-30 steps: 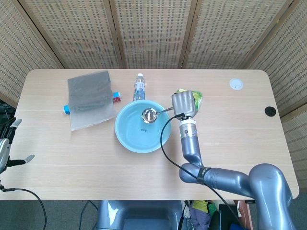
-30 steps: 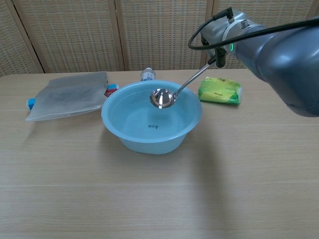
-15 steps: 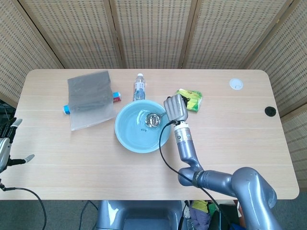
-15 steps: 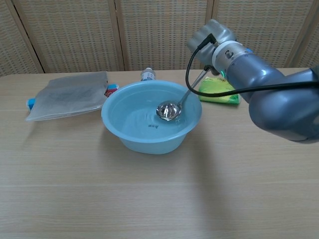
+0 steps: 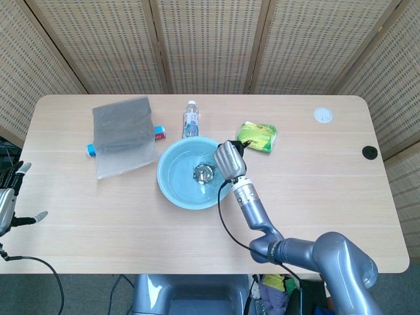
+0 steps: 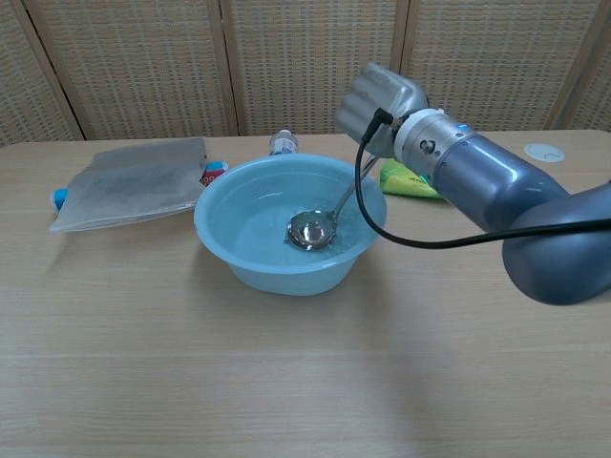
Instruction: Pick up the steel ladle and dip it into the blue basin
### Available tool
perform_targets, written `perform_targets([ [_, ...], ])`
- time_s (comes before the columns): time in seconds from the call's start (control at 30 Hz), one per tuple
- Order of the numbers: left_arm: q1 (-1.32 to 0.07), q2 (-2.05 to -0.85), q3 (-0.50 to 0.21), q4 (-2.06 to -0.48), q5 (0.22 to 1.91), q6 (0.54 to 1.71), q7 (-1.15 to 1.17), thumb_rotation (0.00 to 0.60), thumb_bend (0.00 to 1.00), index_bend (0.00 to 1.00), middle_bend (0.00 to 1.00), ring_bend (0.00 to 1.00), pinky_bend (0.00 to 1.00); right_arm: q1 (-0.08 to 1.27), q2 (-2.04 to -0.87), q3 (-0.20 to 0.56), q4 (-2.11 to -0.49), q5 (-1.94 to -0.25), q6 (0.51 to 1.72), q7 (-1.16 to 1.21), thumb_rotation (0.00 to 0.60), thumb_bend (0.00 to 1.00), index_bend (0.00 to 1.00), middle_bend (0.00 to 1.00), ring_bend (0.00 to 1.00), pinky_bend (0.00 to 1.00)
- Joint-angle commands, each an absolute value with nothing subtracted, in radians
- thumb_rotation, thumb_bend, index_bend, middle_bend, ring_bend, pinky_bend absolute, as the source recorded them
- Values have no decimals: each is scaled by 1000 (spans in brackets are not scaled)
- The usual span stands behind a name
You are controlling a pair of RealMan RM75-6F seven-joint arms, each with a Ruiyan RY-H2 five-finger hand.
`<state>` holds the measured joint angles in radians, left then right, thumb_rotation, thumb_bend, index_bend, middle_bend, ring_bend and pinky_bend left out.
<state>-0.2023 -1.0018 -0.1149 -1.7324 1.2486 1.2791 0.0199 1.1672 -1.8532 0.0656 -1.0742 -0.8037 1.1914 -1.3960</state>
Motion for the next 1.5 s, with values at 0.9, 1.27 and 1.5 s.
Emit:
perform_targets([
  [0.9, -206, -1001, -110, -1731, 1248, 1269, 15, 600, 0, 0, 0, 0, 0, 1117, -1755, 348, -1431, -360, 1159, -1423, 600, 931, 805, 1000, 920, 1000],
  [1.27, -207, -1001, -105, -1737, 1255, 1269, 18, 600, 0, 0, 0, 0, 0, 1116, -1626, 411, -1571, -289, 1205, -1359, 600, 934, 806, 1000, 921, 1000],
  [1.5, -206, -998, -104, -1737, 1258, 1269, 11, 600, 0, 0, 0, 0, 0, 1132, -1569, 436, -1634, -240, 1239, -1346, 600, 934, 805, 1000, 921, 1000],
])
